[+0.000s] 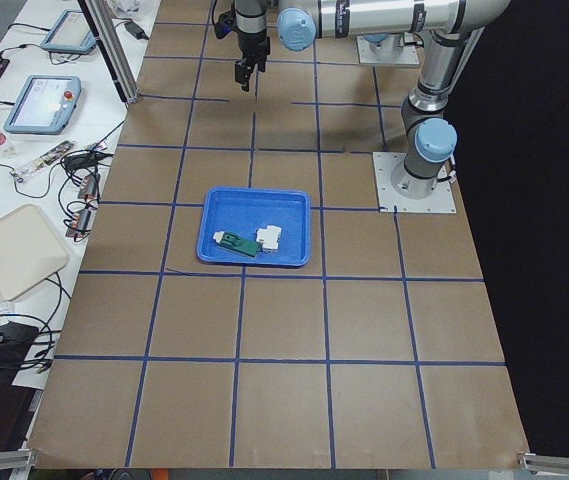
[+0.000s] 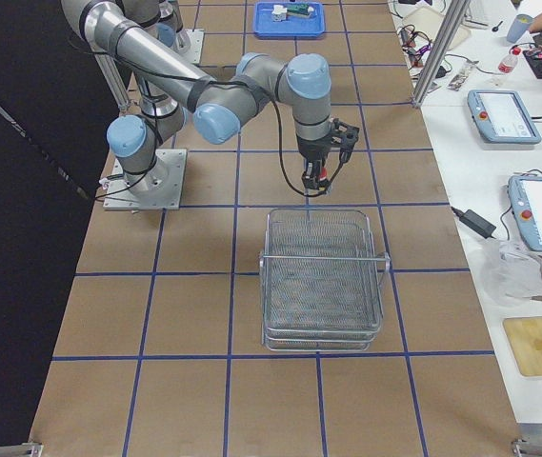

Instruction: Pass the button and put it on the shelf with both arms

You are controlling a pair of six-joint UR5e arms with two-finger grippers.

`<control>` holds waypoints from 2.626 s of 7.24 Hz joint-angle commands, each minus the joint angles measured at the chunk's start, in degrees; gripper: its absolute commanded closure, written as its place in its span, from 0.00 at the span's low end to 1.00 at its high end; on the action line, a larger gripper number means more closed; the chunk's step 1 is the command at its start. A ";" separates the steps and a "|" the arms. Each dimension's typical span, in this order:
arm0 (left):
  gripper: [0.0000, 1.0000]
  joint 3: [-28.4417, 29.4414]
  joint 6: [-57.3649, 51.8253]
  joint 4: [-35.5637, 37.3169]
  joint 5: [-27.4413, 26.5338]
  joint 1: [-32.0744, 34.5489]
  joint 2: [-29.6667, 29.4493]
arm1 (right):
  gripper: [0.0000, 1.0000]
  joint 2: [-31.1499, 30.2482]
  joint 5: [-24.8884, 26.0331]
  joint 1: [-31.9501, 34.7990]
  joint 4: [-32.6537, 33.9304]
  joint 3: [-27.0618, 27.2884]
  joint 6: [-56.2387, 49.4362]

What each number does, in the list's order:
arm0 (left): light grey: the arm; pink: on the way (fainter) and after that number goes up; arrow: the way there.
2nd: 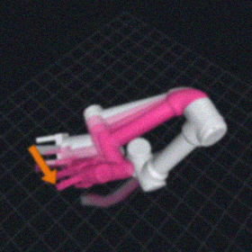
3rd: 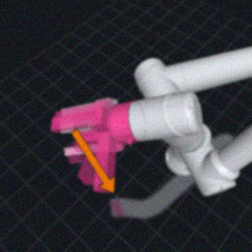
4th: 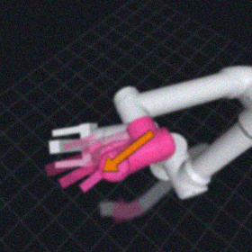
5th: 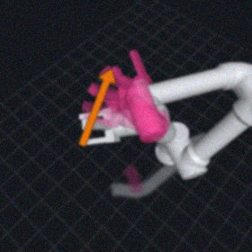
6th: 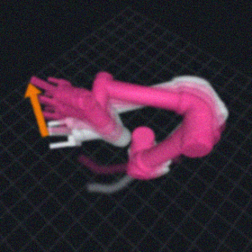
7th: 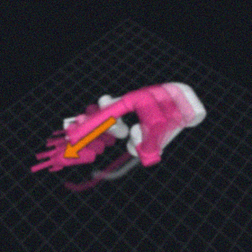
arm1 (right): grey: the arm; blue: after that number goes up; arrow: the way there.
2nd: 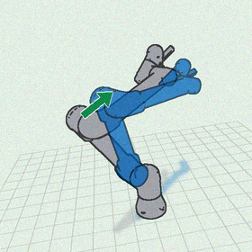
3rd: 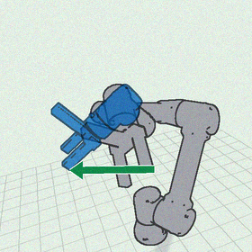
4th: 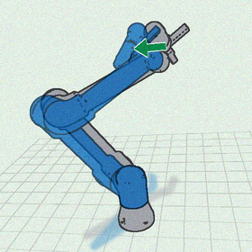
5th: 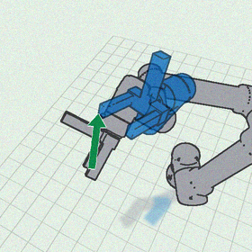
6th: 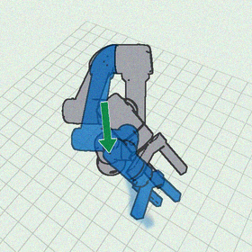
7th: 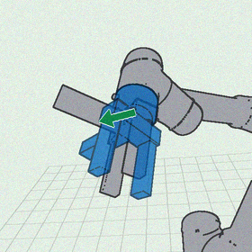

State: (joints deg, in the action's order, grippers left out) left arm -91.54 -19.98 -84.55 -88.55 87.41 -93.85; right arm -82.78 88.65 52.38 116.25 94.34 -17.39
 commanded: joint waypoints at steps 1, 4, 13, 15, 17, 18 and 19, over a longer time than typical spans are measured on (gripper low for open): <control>0.00 -0.65 3.46 -2.10 -0.40 -0.83 1.56 | 1.00 3.23 1.62 -0.44 7.21 0.14 -1.94; 0.00 -0.22 4.85 -1.32 -0.30 -0.22 3.32 | 0.86 5.60 1.97 -0.53 7.24 0.23 -1.60; 0.00 4.70 19.19 -4.22 1.18 0.57 1.57 | 0.00 -4.29 1.80 -0.63 -13.93 -0.74 -1.60; 0.00 4.19 19.54 -3.70 0.13 0.57 2.09 | 0.00 -7.64 1.44 9.25 -24.80 -1.35 3.03; 0.00 4.00 19.19 -3.61 0.21 0.13 2.27 | 0.00 -8.01 1.53 21.99 -28.27 -1.09 14.12; 0.00 4.00 19.19 -3.60 0.22 0.05 2.36 | 0.00 -8.10 0.92 27.63 -28.10 -0.57 14.48; 0.00 4.00 19.19 -3.60 0.22 0.04 2.36 | 0.00 -8.19 0.83 33.60 -27.92 -0.30 14.92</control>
State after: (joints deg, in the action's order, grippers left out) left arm -87.53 -0.74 -88.18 -88.34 87.52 -91.51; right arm -90.81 89.75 78.44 88.36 93.63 -3.58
